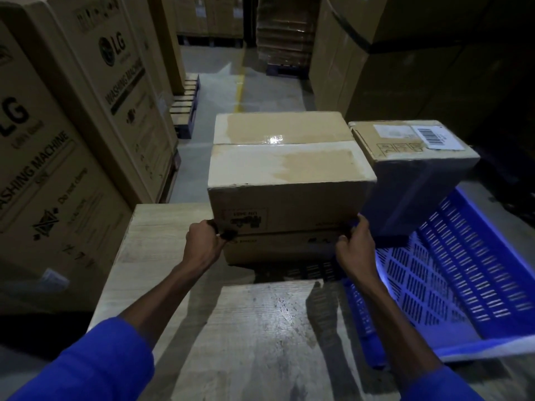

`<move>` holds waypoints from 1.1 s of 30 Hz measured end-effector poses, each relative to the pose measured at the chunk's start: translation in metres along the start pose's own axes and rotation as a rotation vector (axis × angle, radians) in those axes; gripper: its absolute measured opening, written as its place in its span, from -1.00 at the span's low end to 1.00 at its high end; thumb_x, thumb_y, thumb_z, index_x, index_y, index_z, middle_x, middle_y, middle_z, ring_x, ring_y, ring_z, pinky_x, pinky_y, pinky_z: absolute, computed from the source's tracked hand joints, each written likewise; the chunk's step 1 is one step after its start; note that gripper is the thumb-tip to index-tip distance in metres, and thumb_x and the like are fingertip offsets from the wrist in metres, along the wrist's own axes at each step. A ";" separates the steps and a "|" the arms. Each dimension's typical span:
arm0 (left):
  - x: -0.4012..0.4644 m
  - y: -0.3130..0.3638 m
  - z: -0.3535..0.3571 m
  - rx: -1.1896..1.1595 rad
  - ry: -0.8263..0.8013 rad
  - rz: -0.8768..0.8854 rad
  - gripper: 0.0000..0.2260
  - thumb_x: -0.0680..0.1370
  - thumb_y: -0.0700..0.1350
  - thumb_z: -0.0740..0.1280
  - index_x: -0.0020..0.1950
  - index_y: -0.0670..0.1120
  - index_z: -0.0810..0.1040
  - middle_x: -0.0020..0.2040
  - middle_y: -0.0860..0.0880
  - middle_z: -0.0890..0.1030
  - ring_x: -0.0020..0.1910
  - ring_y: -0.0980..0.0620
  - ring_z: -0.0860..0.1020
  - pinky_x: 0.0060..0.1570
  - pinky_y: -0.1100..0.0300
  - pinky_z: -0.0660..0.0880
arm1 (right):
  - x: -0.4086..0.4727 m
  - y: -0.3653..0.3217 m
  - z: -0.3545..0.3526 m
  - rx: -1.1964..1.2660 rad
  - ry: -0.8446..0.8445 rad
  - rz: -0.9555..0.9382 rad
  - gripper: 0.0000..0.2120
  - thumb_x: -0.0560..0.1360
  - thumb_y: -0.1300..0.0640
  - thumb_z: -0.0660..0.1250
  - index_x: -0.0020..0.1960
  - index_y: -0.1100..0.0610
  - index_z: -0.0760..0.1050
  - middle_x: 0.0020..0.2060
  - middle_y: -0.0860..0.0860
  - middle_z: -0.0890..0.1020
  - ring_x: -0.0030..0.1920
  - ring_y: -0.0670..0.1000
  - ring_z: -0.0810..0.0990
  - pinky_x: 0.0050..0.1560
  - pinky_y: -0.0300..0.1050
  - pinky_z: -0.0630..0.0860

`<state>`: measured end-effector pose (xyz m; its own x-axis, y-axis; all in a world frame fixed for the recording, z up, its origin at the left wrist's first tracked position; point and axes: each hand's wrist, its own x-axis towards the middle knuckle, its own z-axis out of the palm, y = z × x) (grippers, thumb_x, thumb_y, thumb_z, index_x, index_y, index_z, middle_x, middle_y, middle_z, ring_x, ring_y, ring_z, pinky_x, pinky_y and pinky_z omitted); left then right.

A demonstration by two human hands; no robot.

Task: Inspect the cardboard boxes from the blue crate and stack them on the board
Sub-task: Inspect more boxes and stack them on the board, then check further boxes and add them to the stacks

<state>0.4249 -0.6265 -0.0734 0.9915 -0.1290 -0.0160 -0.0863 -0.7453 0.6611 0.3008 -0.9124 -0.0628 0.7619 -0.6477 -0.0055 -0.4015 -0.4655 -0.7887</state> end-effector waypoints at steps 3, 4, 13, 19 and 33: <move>0.002 0.000 0.000 0.000 -0.001 -0.006 -0.73 0.50 -0.13 0.55 0.11 -0.26 0.72 -0.01 -0.26 0.73 -0.10 -0.24 0.67 -0.18 0.11 0.49 | 0.001 0.001 -0.001 0.014 0.003 0.020 -0.38 0.53 0.40 0.24 0.57 0.28 0.21 0.43 0.28 0.46 0.39 0.29 0.47 0.40 0.20 0.42; 0.002 0.000 0.000 0.001 -0.004 -0.006 -0.74 0.50 -0.13 0.55 0.11 -0.25 0.72 0.00 -0.25 0.73 -0.09 -0.24 0.67 -0.16 0.10 0.52 | 0.001 0.001 -0.001 0.017 0.002 0.025 -0.39 0.54 0.39 0.24 0.57 0.28 0.21 0.43 0.27 0.46 0.40 0.28 0.47 0.40 0.20 0.42; 0.000 0.002 0.002 -0.004 0.007 -0.038 -0.77 0.50 -0.12 0.55 0.04 -0.25 0.73 -0.06 -0.22 0.73 -0.12 -0.21 0.66 -0.19 0.14 0.46 | -0.003 -0.003 0.002 -0.005 0.000 0.016 -0.34 0.55 0.40 0.26 0.60 0.33 0.12 0.52 0.30 0.36 0.50 0.28 0.36 0.49 0.04 0.29; -0.003 0.004 0.004 0.012 -0.005 -0.029 -0.72 0.49 -0.06 0.57 0.03 -0.26 0.73 -0.08 -0.21 0.73 -0.16 -0.18 0.66 -0.21 0.06 0.53 | -0.004 -0.004 0.000 0.016 -0.013 -0.008 -0.31 0.55 0.40 0.25 0.63 0.27 0.11 0.55 0.23 0.33 0.52 0.23 0.34 0.48 -0.02 0.28; -0.006 0.006 0.001 0.006 -0.025 -0.023 -0.72 0.50 -0.07 0.56 0.16 -0.16 0.73 0.00 -0.20 0.74 -0.05 -0.17 0.68 -0.15 0.13 0.51 | -0.006 0.004 0.003 -0.016 -0.029 -0.067 -0.23 0.54 0.35 0.29 0.65 0.32 0.01 0.59 0.27 0.24 0.57 0.25 0.27 0.56 0.12 0.26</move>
<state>0.4187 -0.6312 -0.0698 0.9906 -0.1278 -0.0496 -0.0642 -0.7519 0.6561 0.2961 -0.9084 -0.0676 0.8015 -0.5972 0.0293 -0.3567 -0.5169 -0.7782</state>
